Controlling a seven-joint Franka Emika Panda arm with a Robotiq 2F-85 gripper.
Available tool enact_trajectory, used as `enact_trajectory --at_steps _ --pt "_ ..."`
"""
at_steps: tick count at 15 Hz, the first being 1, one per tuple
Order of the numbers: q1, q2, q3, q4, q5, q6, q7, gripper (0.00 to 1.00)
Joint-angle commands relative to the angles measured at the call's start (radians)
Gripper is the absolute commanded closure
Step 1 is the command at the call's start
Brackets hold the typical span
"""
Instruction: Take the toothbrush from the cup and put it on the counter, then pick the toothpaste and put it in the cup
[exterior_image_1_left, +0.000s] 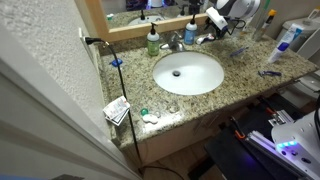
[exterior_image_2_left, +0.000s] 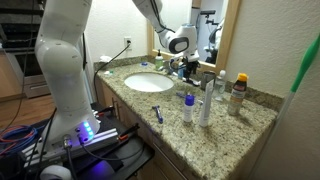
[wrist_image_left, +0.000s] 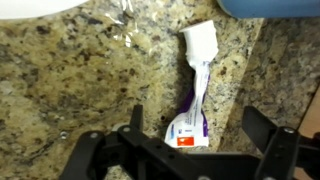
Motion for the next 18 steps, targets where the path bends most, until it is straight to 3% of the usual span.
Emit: enact_trajectory --at_steps 1,2,3,5,14,18 --pt "0.007 0.108 -0.01 0.123 0.008 -0.012 0.053 0.0" --pt "0.009 0.127 -0.012 0.143 0.003 -0.011 0.065 0.0" --pt "0.008 0.144 -0.012 0.16 0.002 -0.008 0.071 0.25" --pt "0.003 0.169 -0.007 0.187 0.005 -0.007 0.072 0.32" --pt "0.001 0.167 -0.01 0.185 -0.002 0.026 0.048 0.97" --pt "0.005 0.108 -0.011 0.13 -0.017 0.042 0.006 0.99"
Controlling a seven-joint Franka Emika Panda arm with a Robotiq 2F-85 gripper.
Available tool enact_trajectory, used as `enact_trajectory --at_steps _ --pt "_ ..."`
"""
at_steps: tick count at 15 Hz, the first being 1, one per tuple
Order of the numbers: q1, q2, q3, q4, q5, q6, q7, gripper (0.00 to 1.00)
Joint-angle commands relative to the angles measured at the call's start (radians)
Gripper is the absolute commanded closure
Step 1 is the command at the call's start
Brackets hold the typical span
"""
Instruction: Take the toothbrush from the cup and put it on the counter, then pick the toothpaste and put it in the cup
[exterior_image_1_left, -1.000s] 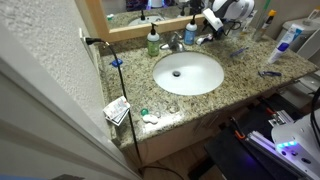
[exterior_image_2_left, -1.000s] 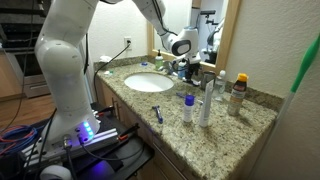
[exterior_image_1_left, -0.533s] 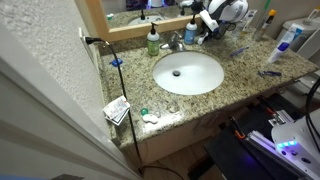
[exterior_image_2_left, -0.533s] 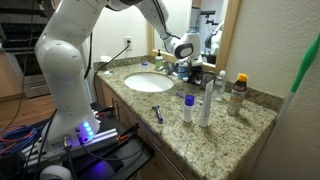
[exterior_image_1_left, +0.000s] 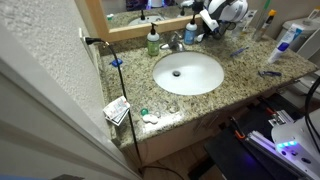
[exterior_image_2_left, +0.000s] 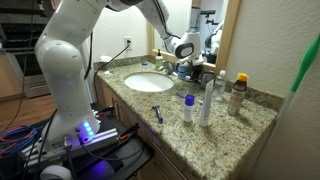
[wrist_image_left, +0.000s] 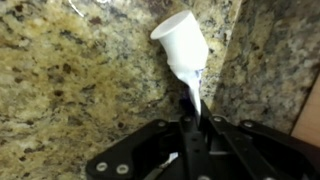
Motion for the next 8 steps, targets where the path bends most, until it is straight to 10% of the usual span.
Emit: enact_trajectory --at_steps 1,8 --pt "0.008 -0.092 -0.007 -0.089 -0.032 0.02 -0.073 0.98" --pt "0.037 -0.407 -0.057 -0.368 -0.204 0.02 -0.261 0.99"
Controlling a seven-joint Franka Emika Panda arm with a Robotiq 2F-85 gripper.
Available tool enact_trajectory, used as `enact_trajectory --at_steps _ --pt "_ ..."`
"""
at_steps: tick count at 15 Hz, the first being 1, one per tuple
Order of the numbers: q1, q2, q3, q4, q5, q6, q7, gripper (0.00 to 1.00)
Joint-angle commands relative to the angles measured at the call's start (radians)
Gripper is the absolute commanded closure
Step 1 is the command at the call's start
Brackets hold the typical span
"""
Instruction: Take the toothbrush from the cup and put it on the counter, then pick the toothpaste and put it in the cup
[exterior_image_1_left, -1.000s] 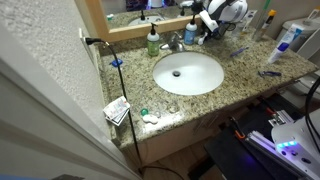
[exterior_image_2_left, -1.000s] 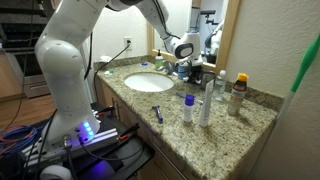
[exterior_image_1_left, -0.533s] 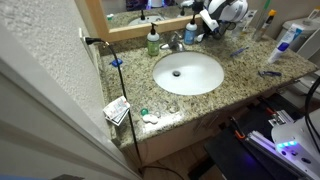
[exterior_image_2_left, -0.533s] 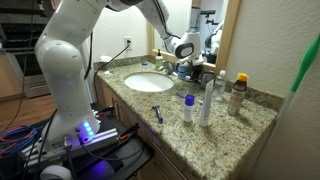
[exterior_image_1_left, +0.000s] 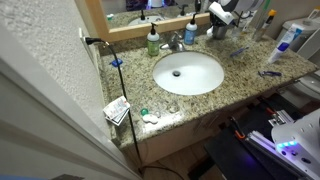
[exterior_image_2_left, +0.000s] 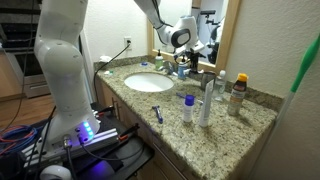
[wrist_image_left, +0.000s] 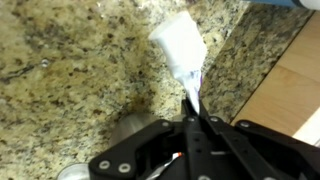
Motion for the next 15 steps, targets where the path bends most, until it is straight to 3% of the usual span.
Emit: enact_trajectory --at_steps 1,5,10,12,13,15 --pt "0.015 -0.211 -0.022 -0.209 -0.062 0.045 -0.099 0.99" --pt "0.002 -0.333 -0.013 -0.334 -0.039 0.213 -0.115 0.99" --pt "-0.001 -0.317 -0.126 -0.382 -0.135 0.502 0.081 0.99" --pt "0.011 -0.299 -0.194 -0.377 -0.093 0.548 0.115 0.99" --pt "0.001 -0.312 -0.146 -0.368 -0.102 0.493 0.076 0.99" --pt "-0.003 -0.308 -0.165 -0.368 -0.105 0.499 0.079 0.96"
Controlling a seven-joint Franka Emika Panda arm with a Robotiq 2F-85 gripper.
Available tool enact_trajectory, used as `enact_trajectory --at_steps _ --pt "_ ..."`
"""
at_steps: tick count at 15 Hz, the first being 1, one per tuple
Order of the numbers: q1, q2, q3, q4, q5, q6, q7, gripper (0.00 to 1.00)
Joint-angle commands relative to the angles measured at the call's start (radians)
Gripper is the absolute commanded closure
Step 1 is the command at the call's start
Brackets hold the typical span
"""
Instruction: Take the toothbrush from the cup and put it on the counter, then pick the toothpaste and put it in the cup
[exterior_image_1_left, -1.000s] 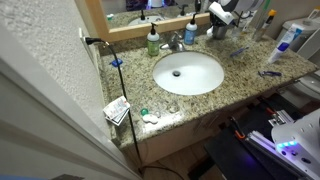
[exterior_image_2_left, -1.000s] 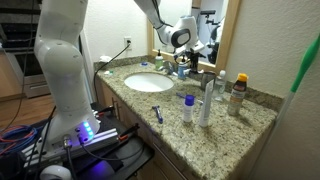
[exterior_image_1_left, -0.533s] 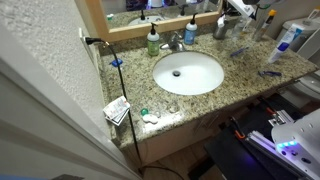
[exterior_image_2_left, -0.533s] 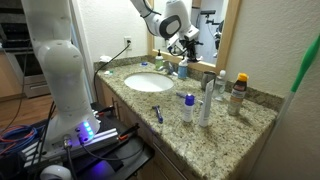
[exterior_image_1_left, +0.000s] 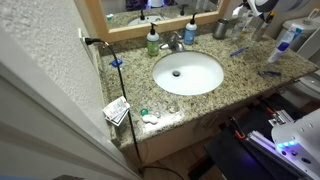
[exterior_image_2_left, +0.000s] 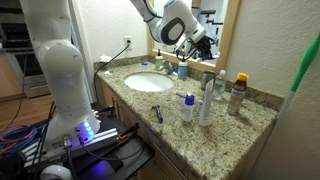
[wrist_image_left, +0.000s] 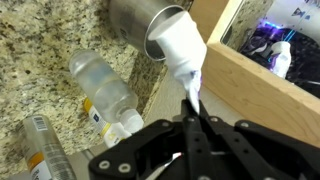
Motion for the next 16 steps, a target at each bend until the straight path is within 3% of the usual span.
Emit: enact_trajectory --at_steps 1,4,7,8,9,10,13,16 --pt "0.002 0.0 0.005 0.0 0.0 0.0 0.0 0.99" --pt "0.042 0.176 -0.052 0.116 0.072 0.123 0.063 0.99" --pt "0.134 0.328 -0.147 0.203 0.227 0.259 0.051 0.99" --pt "0.199 0.351 -0.208 0.28 0.29 0.186 0.028 0.99" --pt "0.227 0.365 -0.22 0.267 0.316 0.194 0.036 0.99" --pt "0.153 0.304 -0.164 0.202 0.249 0.189 0.042 0.99" --pt "0.176 0.332 -0.175 0.224 0.262 0.186 0.045 0.96" --pt "0.247 0.394 -0.243 0.248 0.303 0.18 0.028 0.99"
